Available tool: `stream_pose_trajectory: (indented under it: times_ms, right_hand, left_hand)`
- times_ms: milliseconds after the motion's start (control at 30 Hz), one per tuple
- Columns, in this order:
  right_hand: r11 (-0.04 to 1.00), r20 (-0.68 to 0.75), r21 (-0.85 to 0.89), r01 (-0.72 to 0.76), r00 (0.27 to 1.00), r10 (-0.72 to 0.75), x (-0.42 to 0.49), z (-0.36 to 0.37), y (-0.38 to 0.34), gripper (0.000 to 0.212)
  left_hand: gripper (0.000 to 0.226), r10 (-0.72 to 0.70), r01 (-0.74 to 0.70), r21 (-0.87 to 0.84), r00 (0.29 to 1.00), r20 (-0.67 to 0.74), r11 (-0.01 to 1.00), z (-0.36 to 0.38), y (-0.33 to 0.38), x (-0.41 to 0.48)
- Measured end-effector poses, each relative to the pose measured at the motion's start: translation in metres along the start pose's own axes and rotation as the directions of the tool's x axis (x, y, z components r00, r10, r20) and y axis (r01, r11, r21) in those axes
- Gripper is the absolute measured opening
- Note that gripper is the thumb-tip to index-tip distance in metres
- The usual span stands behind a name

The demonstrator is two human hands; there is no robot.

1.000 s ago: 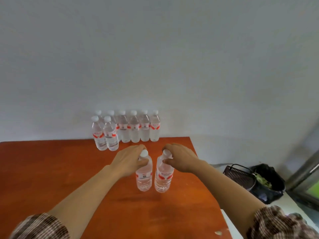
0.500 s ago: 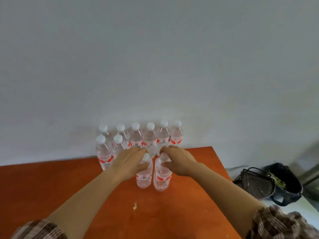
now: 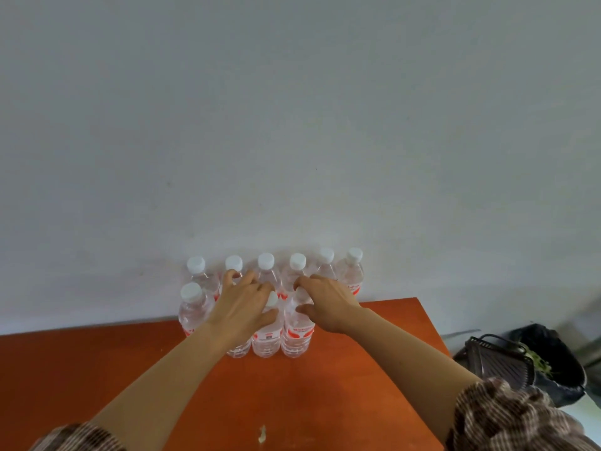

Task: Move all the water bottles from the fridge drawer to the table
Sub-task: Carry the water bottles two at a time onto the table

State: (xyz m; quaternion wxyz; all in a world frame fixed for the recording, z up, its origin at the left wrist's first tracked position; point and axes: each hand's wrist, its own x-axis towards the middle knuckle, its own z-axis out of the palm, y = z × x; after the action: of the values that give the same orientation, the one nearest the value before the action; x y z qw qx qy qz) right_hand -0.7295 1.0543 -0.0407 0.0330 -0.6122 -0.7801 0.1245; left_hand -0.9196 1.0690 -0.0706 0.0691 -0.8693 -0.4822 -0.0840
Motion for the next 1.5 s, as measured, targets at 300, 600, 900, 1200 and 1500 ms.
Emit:
stream_pose_trajectory:
  times_ms: [300, 600, 900, 1200, 1500]
  right_hand:
    - [0.998, -0.027, 0.07, -0.003, 1.0, 0.005, 0.014, 0.006, 0.002, 0.04]
    - [0.98, -0.062, 0.192, -0.055, 0.996, 0.068, 0.009, 0.013, 0.003, 0.043]
    - [0.796, 0.053, 0.545, -0.263, 0.958, 0.281, -0.024, 0.011, 0.018, 0.071]
    - [0.862, -0.114, 0.308, -0.404, 0.883, 0.455, -0.157, 0.005, 0.067, 0.062]
    - [0.712, -0.189, 0.214, -0.668, 0.687, 0.702, -0.403, -0.002, 0.145, 0.058]
  left_hand:
    - [0.033, -0.062, 0.061, -0.039, 0.998, -0.014, 0.997, 0.009, -0.004, 0.009]
    - [0.047, -0.172, 0.181, -0.061, 0.977, 0.128, 0.982, -0.008, 0.008, 0.007]
    - [0.045, -0.272, 0.273, -0.008, 0.962, 0.036, 0.962, -0.014, 0.04, 0.005]
    - [0.039, -0.079, 0.071, -0.202, 0.996, -0.029, 0.977, -0.024, 0.168, 0.009]
    - [0.038, 0.201, -0.176, -0.214, 0.974, 0.101, 0.961, -0.05, 0.396, -0.049]
